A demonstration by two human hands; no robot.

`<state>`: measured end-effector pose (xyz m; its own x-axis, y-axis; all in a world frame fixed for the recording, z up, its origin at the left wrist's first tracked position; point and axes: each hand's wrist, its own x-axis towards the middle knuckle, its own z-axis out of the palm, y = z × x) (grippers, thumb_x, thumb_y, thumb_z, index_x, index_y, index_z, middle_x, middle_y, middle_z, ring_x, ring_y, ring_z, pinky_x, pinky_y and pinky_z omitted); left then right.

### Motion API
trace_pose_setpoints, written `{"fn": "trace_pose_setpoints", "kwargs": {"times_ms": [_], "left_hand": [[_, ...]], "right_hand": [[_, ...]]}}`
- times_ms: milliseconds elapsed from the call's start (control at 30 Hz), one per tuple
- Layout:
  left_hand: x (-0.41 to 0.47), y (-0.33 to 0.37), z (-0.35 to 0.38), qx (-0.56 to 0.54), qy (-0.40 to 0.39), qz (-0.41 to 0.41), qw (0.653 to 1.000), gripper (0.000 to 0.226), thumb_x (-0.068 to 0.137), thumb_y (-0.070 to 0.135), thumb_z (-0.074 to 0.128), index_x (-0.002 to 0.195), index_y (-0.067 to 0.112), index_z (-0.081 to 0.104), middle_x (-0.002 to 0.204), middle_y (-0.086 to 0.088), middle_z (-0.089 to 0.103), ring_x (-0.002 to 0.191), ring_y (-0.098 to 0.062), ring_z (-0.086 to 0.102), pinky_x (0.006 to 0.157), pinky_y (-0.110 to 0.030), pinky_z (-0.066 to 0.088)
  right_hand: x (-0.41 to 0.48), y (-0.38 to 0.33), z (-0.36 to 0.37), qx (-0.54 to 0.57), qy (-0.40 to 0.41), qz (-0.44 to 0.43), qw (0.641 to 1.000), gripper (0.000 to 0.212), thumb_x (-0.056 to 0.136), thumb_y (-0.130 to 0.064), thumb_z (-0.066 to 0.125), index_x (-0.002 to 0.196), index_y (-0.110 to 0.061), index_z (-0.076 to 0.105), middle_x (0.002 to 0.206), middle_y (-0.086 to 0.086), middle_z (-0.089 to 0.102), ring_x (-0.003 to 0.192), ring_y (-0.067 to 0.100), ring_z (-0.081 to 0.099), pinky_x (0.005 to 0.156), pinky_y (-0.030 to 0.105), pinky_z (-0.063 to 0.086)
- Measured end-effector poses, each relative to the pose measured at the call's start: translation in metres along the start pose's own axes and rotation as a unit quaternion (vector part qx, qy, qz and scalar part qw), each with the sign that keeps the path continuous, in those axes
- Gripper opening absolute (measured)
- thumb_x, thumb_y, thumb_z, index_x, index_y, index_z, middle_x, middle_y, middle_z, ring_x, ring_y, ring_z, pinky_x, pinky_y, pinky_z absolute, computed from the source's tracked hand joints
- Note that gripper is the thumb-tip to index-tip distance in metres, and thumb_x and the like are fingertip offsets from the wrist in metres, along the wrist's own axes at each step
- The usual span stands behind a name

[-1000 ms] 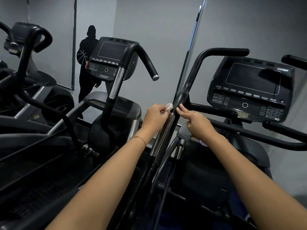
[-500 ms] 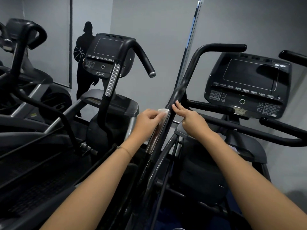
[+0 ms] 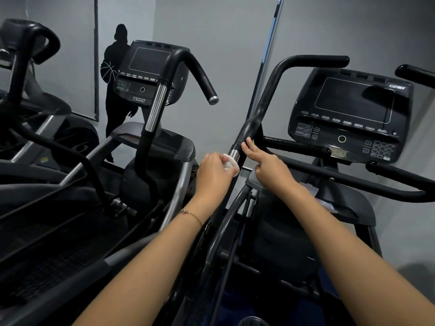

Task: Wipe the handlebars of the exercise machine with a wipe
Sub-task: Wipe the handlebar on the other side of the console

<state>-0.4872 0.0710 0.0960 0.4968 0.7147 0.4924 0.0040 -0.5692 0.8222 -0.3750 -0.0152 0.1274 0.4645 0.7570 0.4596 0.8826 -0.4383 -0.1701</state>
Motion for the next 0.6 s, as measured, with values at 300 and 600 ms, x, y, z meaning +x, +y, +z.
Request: {"fn": "trace_pose_setpoints", "kwargs": {"times_ms": [300,600], "left_hand": [[0.023,0.018,0.004,0.018,-0.023,-0.022,0.999,0.015,0.072,0.009,0.057,0.061,0.012,0.066,0.060,-0.001,0.052,0.058,-0.020,0.045,0.049,-0.023,0.036],[0.001,0.002,0.006,0.062,0.006,-0.008,0.998,0.025,0.075,0.006,0.050,0.057,0.018,0.062,0.069,0.004,0.055,0.065,-0.015,0.051,0.054,-0.025,0.042]], "right_hand": [[0.000,-0.001,-0.004,-0.012,-0.005,-0.002,1.000,0.081,0.079,0.010,0.032,0.141,-0.042,0.030,0.149,-0.029,0.015,0.121,0.014,0.049,0.075,0.030,0.046],[0.002,0.005,0.006,0.001,-0.005,-0.010,1.000,0.082,0.078,0.009,0.034,0.143,-0.040,0.026,0.149,-0.029,0.012,0.109,0.016,0.056,0.061,0.026,0.041]]}}
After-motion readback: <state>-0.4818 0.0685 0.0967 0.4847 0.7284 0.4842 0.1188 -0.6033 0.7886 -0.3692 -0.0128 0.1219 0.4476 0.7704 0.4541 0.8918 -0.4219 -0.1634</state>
